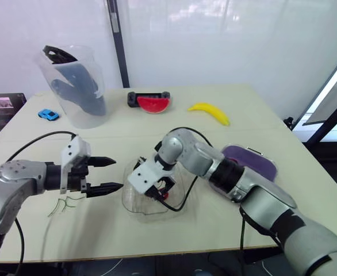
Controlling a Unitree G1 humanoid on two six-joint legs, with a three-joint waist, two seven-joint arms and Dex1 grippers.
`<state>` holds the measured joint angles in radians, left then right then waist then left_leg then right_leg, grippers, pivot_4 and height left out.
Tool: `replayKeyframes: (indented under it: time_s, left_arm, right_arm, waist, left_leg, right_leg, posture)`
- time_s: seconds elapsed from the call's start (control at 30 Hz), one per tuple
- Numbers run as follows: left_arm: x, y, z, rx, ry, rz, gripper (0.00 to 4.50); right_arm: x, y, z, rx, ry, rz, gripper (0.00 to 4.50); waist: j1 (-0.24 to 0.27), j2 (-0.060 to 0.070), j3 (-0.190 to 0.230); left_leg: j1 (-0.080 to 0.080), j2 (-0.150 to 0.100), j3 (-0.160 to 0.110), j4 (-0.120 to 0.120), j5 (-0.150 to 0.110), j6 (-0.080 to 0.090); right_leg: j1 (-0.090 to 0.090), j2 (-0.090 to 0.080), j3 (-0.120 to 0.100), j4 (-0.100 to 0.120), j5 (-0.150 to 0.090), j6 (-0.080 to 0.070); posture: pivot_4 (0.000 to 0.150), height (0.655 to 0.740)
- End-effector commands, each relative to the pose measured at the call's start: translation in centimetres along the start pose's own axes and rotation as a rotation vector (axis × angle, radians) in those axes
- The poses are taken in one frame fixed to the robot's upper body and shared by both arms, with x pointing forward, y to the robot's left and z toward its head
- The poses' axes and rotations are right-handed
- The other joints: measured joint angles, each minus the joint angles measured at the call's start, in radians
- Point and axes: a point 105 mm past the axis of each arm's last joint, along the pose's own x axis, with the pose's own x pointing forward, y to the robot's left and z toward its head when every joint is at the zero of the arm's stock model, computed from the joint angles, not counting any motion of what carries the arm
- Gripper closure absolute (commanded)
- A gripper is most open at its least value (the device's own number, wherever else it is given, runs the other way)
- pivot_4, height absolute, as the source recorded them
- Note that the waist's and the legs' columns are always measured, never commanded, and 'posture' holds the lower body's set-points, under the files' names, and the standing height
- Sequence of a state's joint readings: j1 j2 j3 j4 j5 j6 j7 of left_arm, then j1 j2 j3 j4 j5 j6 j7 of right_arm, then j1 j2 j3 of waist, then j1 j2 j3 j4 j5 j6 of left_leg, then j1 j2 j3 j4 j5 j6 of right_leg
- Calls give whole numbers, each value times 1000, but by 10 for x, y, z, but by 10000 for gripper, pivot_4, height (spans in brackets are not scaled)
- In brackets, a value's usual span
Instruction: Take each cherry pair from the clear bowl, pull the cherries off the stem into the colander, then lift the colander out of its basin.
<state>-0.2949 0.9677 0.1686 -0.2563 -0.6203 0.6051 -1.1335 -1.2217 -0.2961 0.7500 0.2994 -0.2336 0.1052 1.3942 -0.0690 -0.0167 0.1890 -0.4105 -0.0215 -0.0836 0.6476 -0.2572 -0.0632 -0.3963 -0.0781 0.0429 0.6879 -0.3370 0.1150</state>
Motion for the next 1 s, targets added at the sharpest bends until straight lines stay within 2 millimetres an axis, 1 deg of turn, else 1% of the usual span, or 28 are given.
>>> replayKeyframes:
  time_s: [0.03,0.1,0.13,0.2,0.27,0.4,0.5,0.53,0.57,0.63,0.77,0.87,1.0]
  left_arm:
    - [1,0,10,38,-22,-12,0]
    - [2,-1,11,39,-31,-22,0]
    - [2,-2,12,40,-36,-27,0]
    - [3,-2,13,35,-41,-31,0]
    - [4,0,11,24,-38,-26,0]
    - [6,0,8,19,-43,-31,0]
    - [8,-1,9,24,-57,-41,0]
    - [9,-1,9,27,-58,-43,0]
    - [9,0,9,29,-58,-44,0]
    - [10,1,9,32,-57,-47,0]
    - [11,1,9,34,-59,-50,0]
    - [11,0,8,34,-57,-52,0]
    - [10,-1,8,35,-59,-54,0]
  right_arm:
    - [-29,-8,22,80,-137,-74,401]
    - [-39,-5,30,154,-219,-117,401]
    - [-45,-7,30,193,-243,-170,401]
    - [-56,-14,27,260,-247,-323,401]
    - [-66,-13,23,356,-224,-422,401]
    - [-75,4,21,537,-211,-402,401]
    - [-75,21,7,848,-114,-322,401]
    - [-74,25,9,960,-129,-267,401]
    - [-71,27,9,1033,-136,-218,401]
    - [-64,31,11,1101,-148,-147,401]
    - [-42,39,4,1132,-75,-128,401]
    - [-33,41,3,1144,-54,-120,401]
    - [-22,44,-6,1159,34,-150,401]
  waist:
    - [0,0,0]
    - [1,0,0]
    - [1,0,0]
    - [2,0,0]
    - [3,0,0]
    - [3,0,0]
    - [3,0,0]
    - [2,0,0]
    - [2,0,0]
    - [-1,0,0]
    - [0,0,0]
    - [0,0,0]
    - [0,0,0]
  left_leg:
    - [0,0,0,0,0,0]
    - [0,0,0,0,0,0]
    - [0,0,-1,0,-1,1]
    - [0,0,-1,0,-1,2]
    - [0,0,0,0,-1,2]
    - [0,0,-1,0,-1,2]
    - [0,0,0,0,-1,3]
    - [0,0,-1,0,-1,3]
    - [0,0,-1,0,-1,3]
    - [0,0,-1,0,-2,3]
    - [0,-1,0,-1,-2,3]
    - [0,-1,0,0,-2,3]
    - [0,-1,0,0,-2,3]
  right_leg:
    - [0,0,0,0,0,0]
    - [0,0,0,0,0,0]
    - [1,0,0,0,0,0]
    - [1,0,0,0,0,0]
    - [0,0,0,0,0,0]
    - [0,-1,0,0,0,0]
    - [0,-1,0,0,0,0]
    - [0,0,0,0,0,0]
    - [0,0,0,0,0,0]
    - [0,0,0,0,0,0]
    - [0,-1,0,0,0,0]
    - [0,-2,0,0,0,0]
    - [0,-1,0,0,0,0]
  posture:
    - [1500,7400]
    - [1500,7400]
    - [1500,7400]
    - [1500,7400]
    - [1500,7400]
    - [1500,7400]
    - [1500,7400]
    - [1500,7400]
    - [1500,7400]
    - [1500,7400]
    - [1500,7400]
    - [1500,7400]
    - [1500,7400]
